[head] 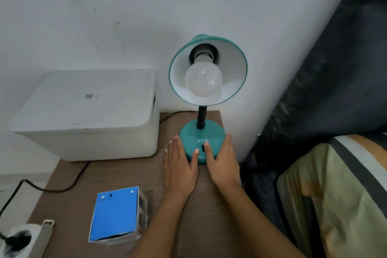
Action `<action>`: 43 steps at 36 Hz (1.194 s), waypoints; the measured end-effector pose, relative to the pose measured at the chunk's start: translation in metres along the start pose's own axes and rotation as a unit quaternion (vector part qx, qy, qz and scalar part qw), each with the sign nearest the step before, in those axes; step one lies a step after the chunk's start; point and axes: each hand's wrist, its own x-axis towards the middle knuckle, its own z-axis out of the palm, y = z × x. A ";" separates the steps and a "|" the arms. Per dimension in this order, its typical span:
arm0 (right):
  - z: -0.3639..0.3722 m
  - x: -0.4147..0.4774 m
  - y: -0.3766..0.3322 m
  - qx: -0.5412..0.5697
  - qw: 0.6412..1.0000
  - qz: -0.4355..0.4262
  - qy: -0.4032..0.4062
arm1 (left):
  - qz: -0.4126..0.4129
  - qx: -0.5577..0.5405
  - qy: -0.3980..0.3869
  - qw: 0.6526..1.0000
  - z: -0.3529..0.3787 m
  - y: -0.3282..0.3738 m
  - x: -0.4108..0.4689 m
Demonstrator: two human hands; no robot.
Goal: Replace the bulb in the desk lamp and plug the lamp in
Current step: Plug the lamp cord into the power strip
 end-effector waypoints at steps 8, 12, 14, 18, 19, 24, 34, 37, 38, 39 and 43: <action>0.002 0.003 0.005 -0.013 1.000 -0.017 -0.004 | 0.025 0.024 -0.023 0.999 -0.002 -0.008 -0.001; 0.002 0.004 0.007 0.003 0.999 -0.036 0.004 | 0.033 0.038 -0.020 0.999 -0.002 -0.008 0.000; 0.003 0.004 0.007 0.001 0.999 -0.039 0.007 | 0.034 0.037 -0.022 0.998 0.000 -0.009 -0.001; 0.004 0.004 0.006 -0.009 1.000 -0.026 0.001 | 0.033 0.030 -0.018 0.999 0.000 -0.009 -0.001; 0.004 0.003 0.006 -0.008 1.000 -0.025 0.002 | 0.034 0.028 -0.017 0.999 0.000 -0.009 -0.001; 0.001 0.001 0.004 0.015 0.999 -0.029 0.011 | 0.031 0.029 -0.022 0.999 0.001 -0.010 -0.001; 0.003 0.001 0.000 0.024 0.999 -0.001 0.031 | 0.026 0.022 -0.027 0.999 0.002 -0.010 -0.002; 0.005 0.002 -0.002 0.030 0.998 0.025 0.040 | 0.022 0.021 -0.031 0.999 0.002 -0.009 -0.002; 0.005 0.002 -0.003 0.031 0.998 0.033 0.044 | 0.018 0.019 -0.034 0.999 0.002 -0.009 -0.002; 0.005 0.003 -0.005 0.032 0.997 0.040 0.051 | 0.014 0.015 -0.036 0.999 0.001 -0.008 -0.002; 0.007 0.006 -0.003 0.058 0.995 0.049 0.064 | 0.016 0.010 -0.025 1.000 0.002 -0.008 -0.002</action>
